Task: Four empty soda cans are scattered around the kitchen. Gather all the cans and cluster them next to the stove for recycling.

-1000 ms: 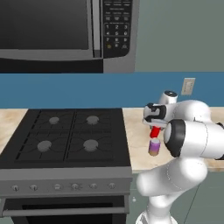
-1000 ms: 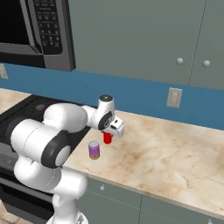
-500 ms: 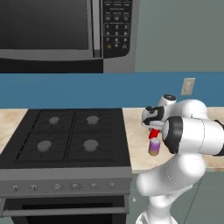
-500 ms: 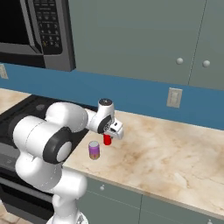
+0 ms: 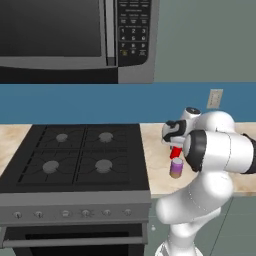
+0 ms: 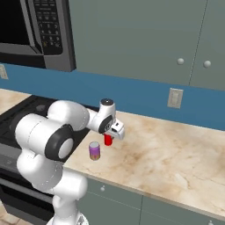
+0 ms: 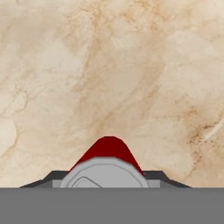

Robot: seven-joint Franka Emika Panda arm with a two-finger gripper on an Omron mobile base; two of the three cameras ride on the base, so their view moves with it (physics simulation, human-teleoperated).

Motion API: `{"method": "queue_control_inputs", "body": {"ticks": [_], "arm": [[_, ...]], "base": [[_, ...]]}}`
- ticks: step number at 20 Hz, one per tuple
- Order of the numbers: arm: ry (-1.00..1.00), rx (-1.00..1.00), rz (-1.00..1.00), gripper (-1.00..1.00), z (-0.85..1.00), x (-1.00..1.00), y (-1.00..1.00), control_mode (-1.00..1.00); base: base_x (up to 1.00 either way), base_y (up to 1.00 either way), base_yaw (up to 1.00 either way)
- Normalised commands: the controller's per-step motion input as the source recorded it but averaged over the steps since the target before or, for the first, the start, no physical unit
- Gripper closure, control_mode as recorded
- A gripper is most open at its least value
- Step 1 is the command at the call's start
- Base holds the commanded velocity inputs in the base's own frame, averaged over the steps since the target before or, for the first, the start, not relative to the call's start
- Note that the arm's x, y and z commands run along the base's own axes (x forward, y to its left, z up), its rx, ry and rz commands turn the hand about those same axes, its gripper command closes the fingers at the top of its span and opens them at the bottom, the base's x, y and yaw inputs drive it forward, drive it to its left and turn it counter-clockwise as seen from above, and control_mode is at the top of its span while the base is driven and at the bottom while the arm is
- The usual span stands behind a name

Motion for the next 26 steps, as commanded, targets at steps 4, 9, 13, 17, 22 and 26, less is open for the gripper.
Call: {"method": "queue_control_inputs", "body": {"ticks": [4, 9, 13, 17, 22, 26], "arm": [[0.00, 0.00, 0.00, -1.00, -0.20, -0.01, 0.00, -1.00], [0.00, 0.00, 0.00, -1.00, -0.13, -0.09, 0.00, -1.00], [-0.04, 0.00, 0.00, -1.00, 0.00, -0.13, 0.00, -1.00], [-0.06, 0.00, 0.00, -1.00, 0.04, -0.12, 0.01, -1.00], [-0.03, 0.00, 0.00, -1.00, 0.21, -0.02, 0.01, -1.00], [-0.09, -0.09, 0.00, -1.00, 0.33, -0.05, 0.03, -1.00]], "base": [[0.00, 0.00, 0.00], [0.00, 0.00, 0.00], [0.00, 0.00, 0.00], [0.00, 0.00, 0.00], [0.00, 0.00, 0.00], [0.00, 0.00, 0.00]]}}
